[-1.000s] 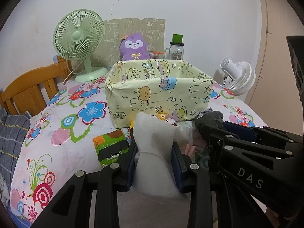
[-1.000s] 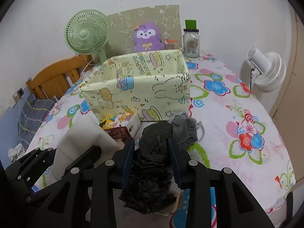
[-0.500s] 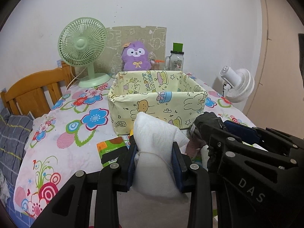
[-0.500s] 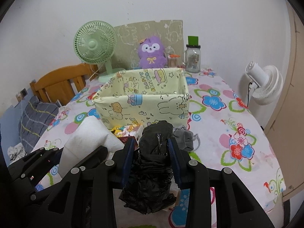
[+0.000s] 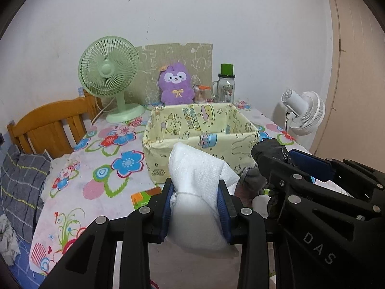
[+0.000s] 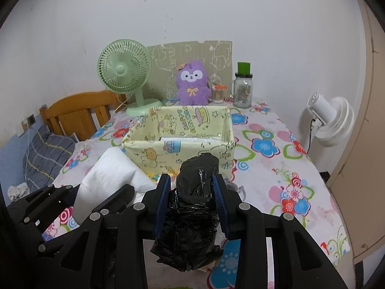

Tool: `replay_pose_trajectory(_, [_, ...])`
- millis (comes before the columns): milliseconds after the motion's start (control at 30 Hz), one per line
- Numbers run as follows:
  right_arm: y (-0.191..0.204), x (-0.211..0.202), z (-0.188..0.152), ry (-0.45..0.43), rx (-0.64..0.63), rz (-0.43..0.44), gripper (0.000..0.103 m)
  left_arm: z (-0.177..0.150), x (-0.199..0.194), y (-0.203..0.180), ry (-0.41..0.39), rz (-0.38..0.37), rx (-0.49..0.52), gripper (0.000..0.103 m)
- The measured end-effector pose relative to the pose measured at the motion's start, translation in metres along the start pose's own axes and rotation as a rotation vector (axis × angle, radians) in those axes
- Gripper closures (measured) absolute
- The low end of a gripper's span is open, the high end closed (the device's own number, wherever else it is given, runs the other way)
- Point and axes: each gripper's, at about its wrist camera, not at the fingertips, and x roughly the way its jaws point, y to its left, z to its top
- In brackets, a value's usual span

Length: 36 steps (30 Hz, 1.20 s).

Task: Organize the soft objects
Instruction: 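Grasp the white cloth with the left tool while the right tool grasps the black cloth, then lift both held cloths and carry them over the yellow fabric box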

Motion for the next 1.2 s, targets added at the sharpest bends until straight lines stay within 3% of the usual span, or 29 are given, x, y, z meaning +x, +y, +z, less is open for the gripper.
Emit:
replay_pose_trajectory(1033, [-0.006,0.021,0.042,-0.059,0.006,-0.026,0.063,0.04,0.024,-0.002,-0.05,0.035,-0.029,0.069])
replay_pose_trajectory(1200, [-0.011,0.032,0.054,-0.06,0.032,0.002,0.063,0.053,0.032,-0.001,-0.05,0.03,-0.033,0.069])
